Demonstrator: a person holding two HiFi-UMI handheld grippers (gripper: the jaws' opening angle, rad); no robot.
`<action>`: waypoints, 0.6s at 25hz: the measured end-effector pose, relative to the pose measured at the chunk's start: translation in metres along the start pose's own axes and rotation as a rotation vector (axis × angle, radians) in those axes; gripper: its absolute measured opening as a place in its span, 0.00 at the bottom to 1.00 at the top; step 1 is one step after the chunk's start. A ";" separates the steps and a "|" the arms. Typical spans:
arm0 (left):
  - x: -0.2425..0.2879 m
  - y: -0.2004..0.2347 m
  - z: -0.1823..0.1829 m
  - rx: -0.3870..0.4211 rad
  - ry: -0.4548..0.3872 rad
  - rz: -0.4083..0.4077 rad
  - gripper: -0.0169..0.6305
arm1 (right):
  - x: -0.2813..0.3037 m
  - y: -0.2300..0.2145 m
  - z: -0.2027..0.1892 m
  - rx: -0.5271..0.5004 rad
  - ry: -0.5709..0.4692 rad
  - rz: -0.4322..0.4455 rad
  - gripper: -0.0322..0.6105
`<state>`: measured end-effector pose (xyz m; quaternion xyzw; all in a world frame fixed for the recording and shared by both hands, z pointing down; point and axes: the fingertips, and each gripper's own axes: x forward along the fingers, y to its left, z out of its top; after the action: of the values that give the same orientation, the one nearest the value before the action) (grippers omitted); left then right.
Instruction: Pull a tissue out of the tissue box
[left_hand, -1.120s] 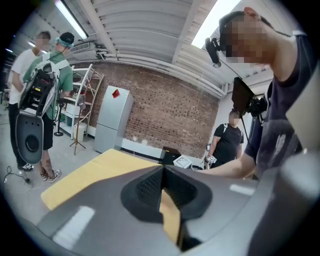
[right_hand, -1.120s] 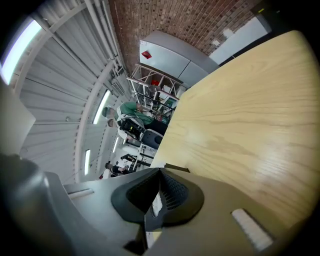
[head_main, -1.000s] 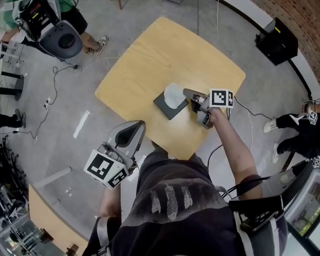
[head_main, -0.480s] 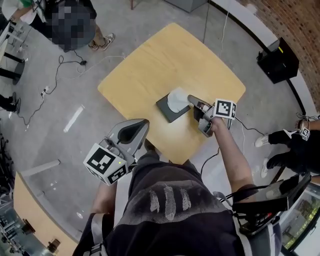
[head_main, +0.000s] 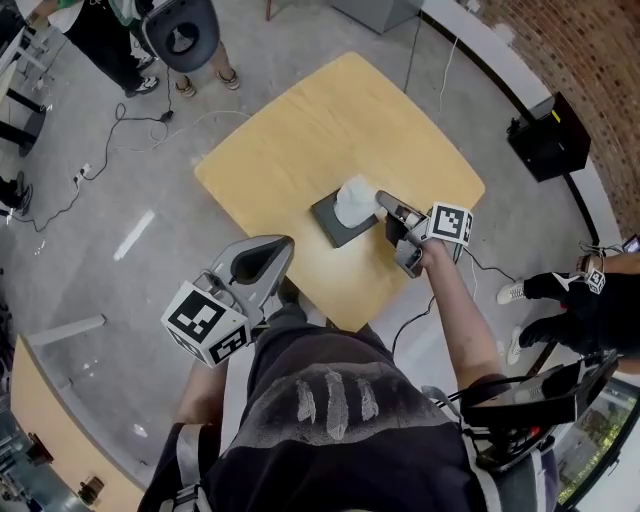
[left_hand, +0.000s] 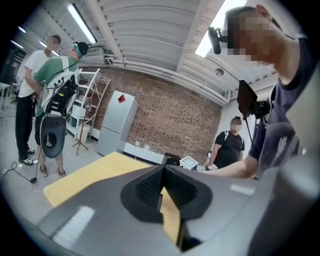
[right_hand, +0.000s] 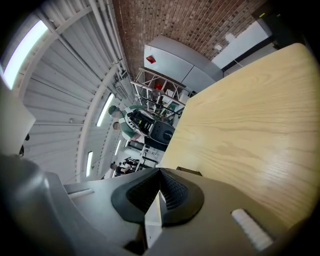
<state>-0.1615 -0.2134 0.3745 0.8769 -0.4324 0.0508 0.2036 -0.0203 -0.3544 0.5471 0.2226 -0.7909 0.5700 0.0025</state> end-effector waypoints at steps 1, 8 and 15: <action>0.000 0.000 0.001 0.001 -0.003 -0.002 0.03 | 0.000 0.001 0.001 -0.010 -0.002 -0.001 0.05; -0.003 0.006 0.003 0.000 -0.021 -0.008 0.03 | -0.002 -0.001 0.002 -0.035 -0.007 -0.015 0.05; -0.013 0.005 0.007 0.000 -0.027 -0.021 0.03 | -0.011 0.012 0.007 -0.026 -0.047 -0.021 0.05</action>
<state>-0.1746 -0.2094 0.3662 0.8821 -0.4258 0.0370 0.1982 -0.0130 -0.3543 0.5307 0.2441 -0.7958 0.5542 -0.0070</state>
